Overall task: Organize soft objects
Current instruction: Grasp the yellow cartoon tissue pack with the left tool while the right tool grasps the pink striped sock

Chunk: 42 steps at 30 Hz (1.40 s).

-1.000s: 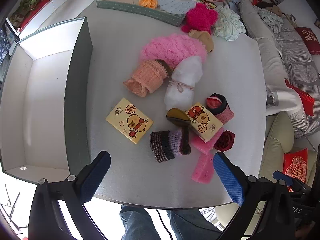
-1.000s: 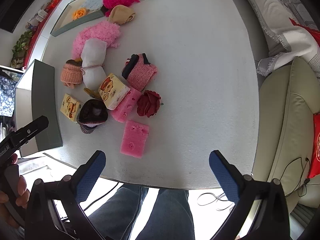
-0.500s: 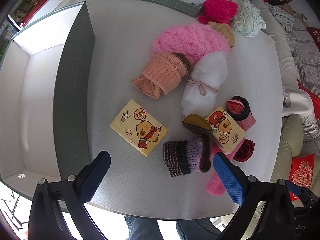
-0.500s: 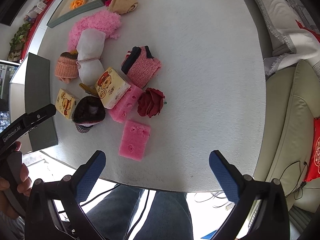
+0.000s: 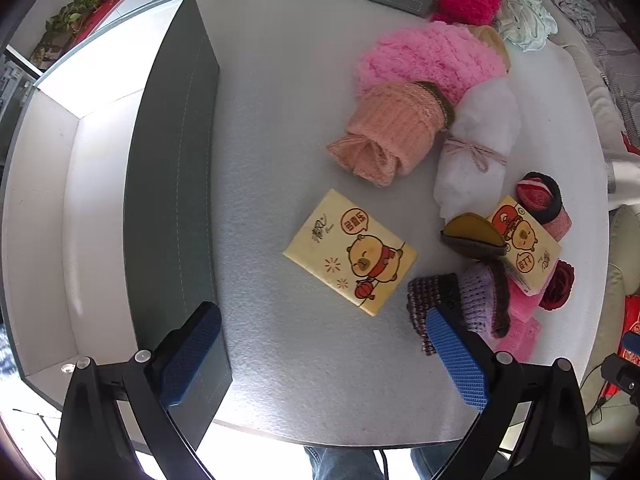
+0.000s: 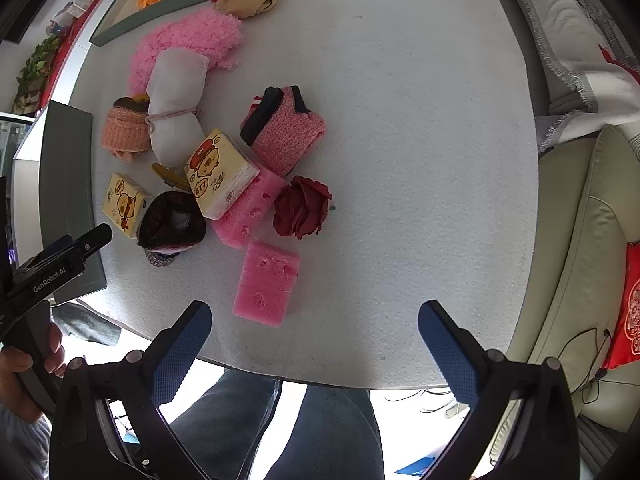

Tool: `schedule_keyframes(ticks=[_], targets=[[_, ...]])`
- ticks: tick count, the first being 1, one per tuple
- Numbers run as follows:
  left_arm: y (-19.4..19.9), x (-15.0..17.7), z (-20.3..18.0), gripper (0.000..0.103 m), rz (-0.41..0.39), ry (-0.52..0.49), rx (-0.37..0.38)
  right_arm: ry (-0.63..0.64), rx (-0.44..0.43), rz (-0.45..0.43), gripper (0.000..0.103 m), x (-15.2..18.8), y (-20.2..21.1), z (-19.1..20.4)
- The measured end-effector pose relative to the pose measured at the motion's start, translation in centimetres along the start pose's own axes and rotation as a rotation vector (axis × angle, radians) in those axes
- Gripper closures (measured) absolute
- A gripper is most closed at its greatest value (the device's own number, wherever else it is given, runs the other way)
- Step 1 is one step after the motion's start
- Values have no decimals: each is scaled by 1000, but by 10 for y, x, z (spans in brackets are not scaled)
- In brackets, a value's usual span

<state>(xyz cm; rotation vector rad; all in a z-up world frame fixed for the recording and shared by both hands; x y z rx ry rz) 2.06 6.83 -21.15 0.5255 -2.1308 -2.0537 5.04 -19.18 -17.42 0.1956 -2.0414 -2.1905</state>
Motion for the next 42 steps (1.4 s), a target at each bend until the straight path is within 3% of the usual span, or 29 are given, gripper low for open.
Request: schedule_keyframes(ticks=[4,6,10,14,19,26,39,42], targets=[[2,2,19,0,6,27,-32,6,-4,-4,0,-4,0,4],[3,1,19,0,18,48,-12,6,-7,-5,0,-6,-1,5],[8,-3,3,0,21,82,45,10,-3,-4,0,-12,-4,5],[8,-4,-20,0,19,59,42,18,5,-18,0,-25,-4,6],[2,-9,-26,0,44,106,29,32,1,-31,0,-41,-3,9],[-10,-13,3,0,80,255,25,57,-6,-31,0,-63,-14,20],[-22,-14,25,0,104,304,15,29,3,-19,0,-93,-36,18],[-32,-10,16,0,105,310,12,20,8,-15,0,-97,-40,15]])
Point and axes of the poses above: each gripper's, at about its wrist camera, not at the fingertips, and y roughly against the way its jaws point, z to its left, x to its underside, the point moved 8 cm from there along -y, roughly the way its jaws point, and after that the axes turned 4 degrees about -z, right-handed, at the moved point
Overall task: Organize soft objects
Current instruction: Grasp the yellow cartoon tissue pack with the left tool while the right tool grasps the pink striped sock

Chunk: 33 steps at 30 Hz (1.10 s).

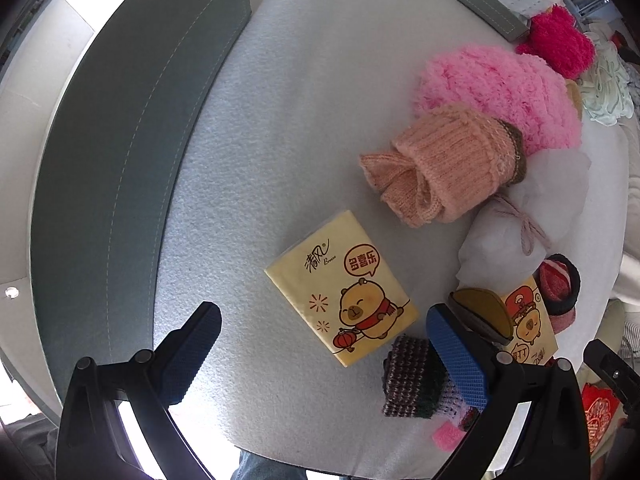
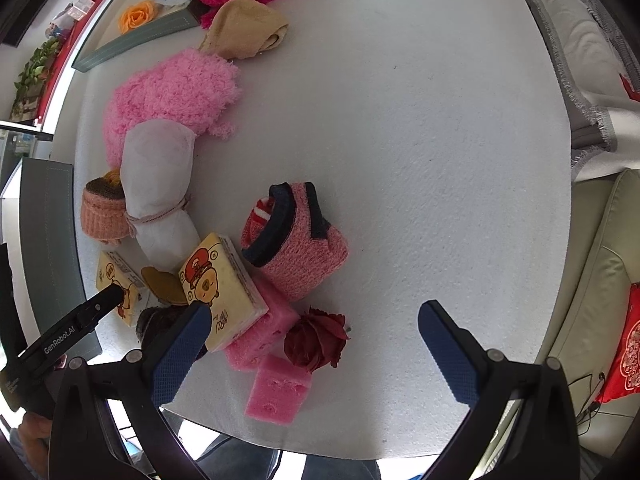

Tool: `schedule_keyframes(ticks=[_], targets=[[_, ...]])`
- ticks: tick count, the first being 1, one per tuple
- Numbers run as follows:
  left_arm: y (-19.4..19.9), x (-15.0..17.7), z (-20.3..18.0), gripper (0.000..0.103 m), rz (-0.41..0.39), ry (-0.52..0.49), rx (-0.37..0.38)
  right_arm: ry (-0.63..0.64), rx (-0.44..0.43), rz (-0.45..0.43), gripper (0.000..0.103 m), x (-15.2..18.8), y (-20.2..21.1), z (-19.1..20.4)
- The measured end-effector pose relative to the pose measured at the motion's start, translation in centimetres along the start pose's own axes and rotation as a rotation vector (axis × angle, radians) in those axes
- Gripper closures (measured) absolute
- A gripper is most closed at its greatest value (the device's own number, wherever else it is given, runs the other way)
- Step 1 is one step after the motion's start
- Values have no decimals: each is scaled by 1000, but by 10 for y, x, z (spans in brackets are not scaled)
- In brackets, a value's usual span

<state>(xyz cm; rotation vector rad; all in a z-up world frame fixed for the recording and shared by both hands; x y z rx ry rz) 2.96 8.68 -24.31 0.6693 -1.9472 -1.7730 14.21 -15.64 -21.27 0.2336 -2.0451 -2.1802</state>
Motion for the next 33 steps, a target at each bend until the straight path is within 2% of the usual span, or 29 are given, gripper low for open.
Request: schedule_keyframes(ticks=[3,19,22,24,31,33], targets=[[-11,-4,-9,0,4,5,-2,-3,11,3,0,-4,-4,-2],[-57,-22,-1,0,21,25,-25,-39,10,40,0,-47,-41,-4],[-70,-23,-4,0,43,18,-36,-28,20,49,0,-54,-55,-2],[-83,-22,-2,0,73,4,-74,-24,26,58,0,-58,-63,0],[-87,-24,-6,0,20,-7,-87,-35,45,129,0,-51,-94,-1],[-89,-26,-6,0,17,-7,-87,-25,62,113,3,-51,-94,-2]])
Point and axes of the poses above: each gripper's, at about its wrist camera, not at the fingertips, and y roughly against the way its jaws point, z to its left, x to its underside, the point moved 8 cm from there along -y, roughly the way its jaws point, and after that the axes turned 4 degrees about -z, right-handed, at the moved point
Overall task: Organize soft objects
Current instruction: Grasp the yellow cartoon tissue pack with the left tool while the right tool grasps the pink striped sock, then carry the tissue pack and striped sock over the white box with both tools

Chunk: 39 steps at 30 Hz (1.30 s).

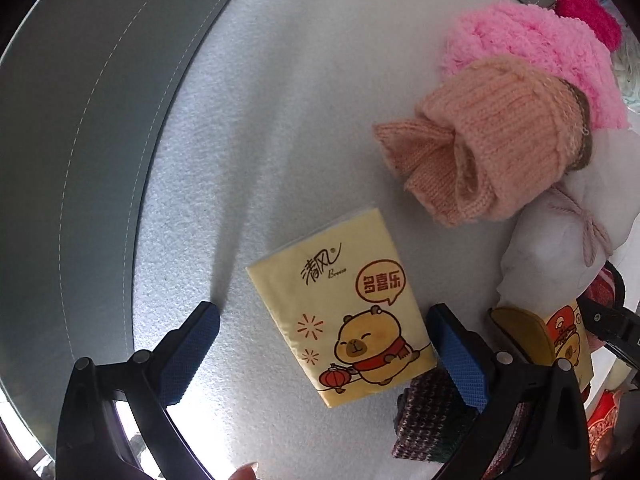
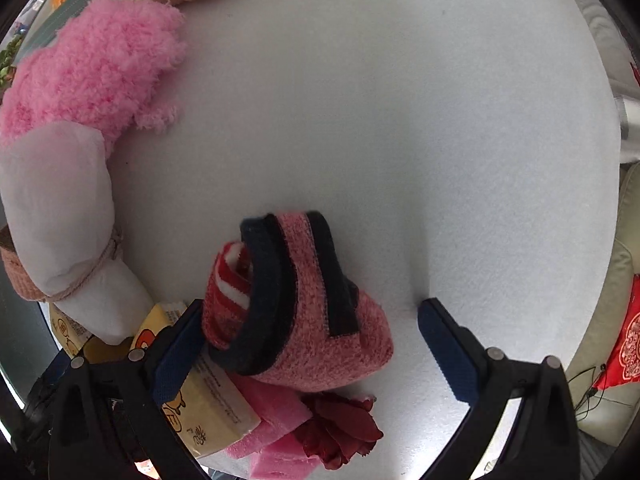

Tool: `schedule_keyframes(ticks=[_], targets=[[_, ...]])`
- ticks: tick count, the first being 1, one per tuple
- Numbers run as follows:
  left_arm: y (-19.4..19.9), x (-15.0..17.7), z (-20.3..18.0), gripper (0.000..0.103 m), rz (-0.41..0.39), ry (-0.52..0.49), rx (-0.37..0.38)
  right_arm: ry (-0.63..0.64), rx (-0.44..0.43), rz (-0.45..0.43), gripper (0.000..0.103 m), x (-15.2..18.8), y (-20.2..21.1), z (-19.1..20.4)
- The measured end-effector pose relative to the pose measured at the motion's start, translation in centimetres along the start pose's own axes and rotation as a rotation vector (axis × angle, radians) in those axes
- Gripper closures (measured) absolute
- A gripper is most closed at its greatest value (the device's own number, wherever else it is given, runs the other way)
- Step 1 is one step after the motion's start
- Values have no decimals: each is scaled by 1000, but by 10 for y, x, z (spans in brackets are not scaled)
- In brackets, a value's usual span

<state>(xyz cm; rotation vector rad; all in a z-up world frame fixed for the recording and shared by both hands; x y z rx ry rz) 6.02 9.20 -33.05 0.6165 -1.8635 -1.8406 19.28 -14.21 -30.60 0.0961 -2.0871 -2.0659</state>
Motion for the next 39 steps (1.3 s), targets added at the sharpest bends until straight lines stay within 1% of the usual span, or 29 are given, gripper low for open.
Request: schedule_keyframes(ticks=[1,2,3,4,5,6,7,8,9,10,11,12,13,14,15,16,17,18,20,24,28,32,34,35,37,39], targets=[[1,5,1,0,4,1,-1,7,1,-1,4,0,0,-1],[3,5,-1,0,16,2,-3,15,17,-4,8,0,1,-3],[1,4,-1,0,33,7,-4,19,14,-9,14,2,2,-2],[4,9,3,0,49,12,-4,25,11,-18,17,1,4,-3],[3,6,4,0,58,17,-6,30,2,-32,29,0,7,-3],[3,5,4,1,59,21,-7,34,-16,-40,45,-1,10,-3],[4,5,4,5,52,21,1,32,-40,-35,49,-1,11,-3],[7,4,2,9,39,15,4,28,-56,-28,56,-1,10,-5],[11,4,-2,19,25,-3,6,22,-67,-27,60,2,11,-7],[15,4,-5,34,13,-29,7,17,-78,-30,61,1,11,-9],[18,3,-8,40,-1,-58,8,12,-86,-32,63,0,13,-15],[19,4,-12,41,4,-79,31,8,-87,-37,65,2,17,-21],[20,6,-13,42,9,-86,51,6,-89,-45,65,2,20,-26],[22,7,-13,43,0,-99,54,6,-90,-58,65,1,25,-30],[28,7,-14,43,-23,-131,37,10,-90,-72,65,1,30,-34],[34,8,-14,43,-53,-177,12,18,-87,-85,65,7,34,-27],[42,10,-16,43,-79,-224,-9,27,-88,-95,65,8,40,-29],[51,14,-18,43,-100,-262,-15,37,-92,-103,65,10,45,-30],[67,23,-22,43,-130,-305,-3,56,-108,-118,65,16,56,-34],[103,45,-29,43,-181,-355,20,79,-146,-131,65,35,75,-38],[134,71,-34,42,-232,-399,28,117,-170,-125,65,57,95,-31],[161,91,-42,42,-279,-429,7,147,-188,-111,65,75,105,-25],[176,94,-48,43,-299,-435,-1,166,-194,-97,65,83,112,-28],[192,97,-50,43,-309,-433,-2,177,-195,-93,65,85,112,-26],[196,99,-47,43,-328,-423,-5,206,-194,-102,64,93,113,-8],[199,100,-43,42,-351,-410,-15,230,-195,-120,64,101,120,-5]])
Point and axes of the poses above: each gripper's, at about its wrist camera, not at the fingertips, and y roughly against the way its jaws point, z to its left, x to its underside, the point moved 8 cm from there along -y, roughly the way its jaws point, and after that the axes turned 4 degrees about -z, right-handed, at the moved point
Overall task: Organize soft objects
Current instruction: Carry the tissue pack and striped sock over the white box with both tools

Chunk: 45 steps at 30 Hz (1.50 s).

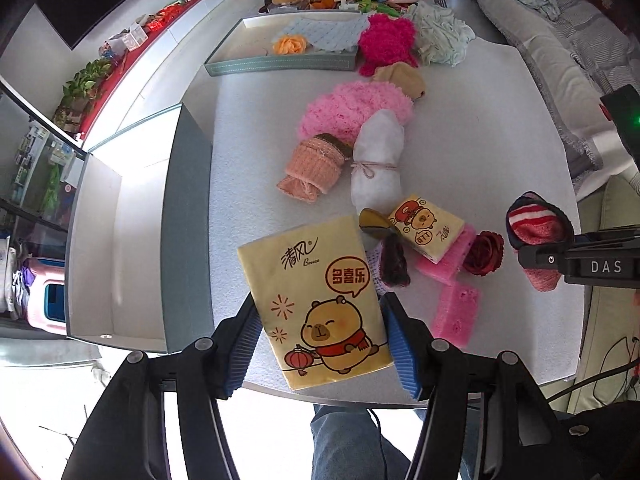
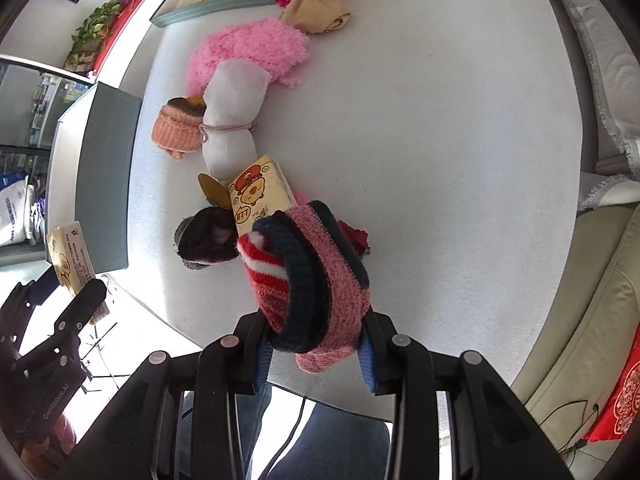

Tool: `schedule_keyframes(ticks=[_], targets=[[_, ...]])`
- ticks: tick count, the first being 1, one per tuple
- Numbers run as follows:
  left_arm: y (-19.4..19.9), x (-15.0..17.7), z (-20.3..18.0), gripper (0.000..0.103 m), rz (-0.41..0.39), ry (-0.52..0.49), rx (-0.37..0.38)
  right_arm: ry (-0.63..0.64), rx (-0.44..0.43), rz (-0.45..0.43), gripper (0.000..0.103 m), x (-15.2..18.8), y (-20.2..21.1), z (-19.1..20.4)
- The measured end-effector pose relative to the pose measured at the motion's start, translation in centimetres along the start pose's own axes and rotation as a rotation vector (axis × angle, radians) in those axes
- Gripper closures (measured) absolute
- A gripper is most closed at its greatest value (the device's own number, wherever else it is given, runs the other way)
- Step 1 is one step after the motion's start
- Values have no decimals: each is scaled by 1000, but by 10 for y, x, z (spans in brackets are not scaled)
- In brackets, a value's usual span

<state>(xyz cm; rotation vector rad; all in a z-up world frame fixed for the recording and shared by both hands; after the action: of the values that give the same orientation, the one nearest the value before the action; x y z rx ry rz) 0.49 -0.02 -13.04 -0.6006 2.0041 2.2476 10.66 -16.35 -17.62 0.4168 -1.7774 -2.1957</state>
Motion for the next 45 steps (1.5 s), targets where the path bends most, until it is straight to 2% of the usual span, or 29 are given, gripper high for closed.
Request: schedule_keyframes(ticks=[7,11,14,20,23,30,38,45], targets=[[22,2,32,42,-74,-4,-12,16,-12,-33,64,-6,0,39],[33,-1,67,42,-113,-47,-25,-34,-20,-48,64,-6,-9,69],[36,-4,98,42,-126,-43,-16,-29,-19,-51,64,-3,-14,96],[35,-3,155,42,-150,35,-36,25,19,-92,64,-21,-10,139],[39,3,182,42,-166,80,-73,75,19,-112,64,-36,-6,166],[46,28,240,42,-185,217,-136,267,13,-138,64,-70,-4,246],[53,60,281,42,-181,316,-178,424,-48,-121,64,-75,-17,326],[42,80,297,42,-147,388,-173,498,-39,-91,64,-68,-29,357]])
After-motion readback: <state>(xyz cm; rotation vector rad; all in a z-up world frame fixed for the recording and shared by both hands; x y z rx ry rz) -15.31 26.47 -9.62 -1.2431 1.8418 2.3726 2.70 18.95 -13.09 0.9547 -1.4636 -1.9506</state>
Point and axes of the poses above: each gripper's, at about its wrist camera, not at the fingertips, and y roughly against the way its jaws point, z to its left, x to its underside, the point moved 8 cm from there along -y, roughly the way its jaws point, and after that the axes turned 4 degrees about -z, right-handed, at the moved point
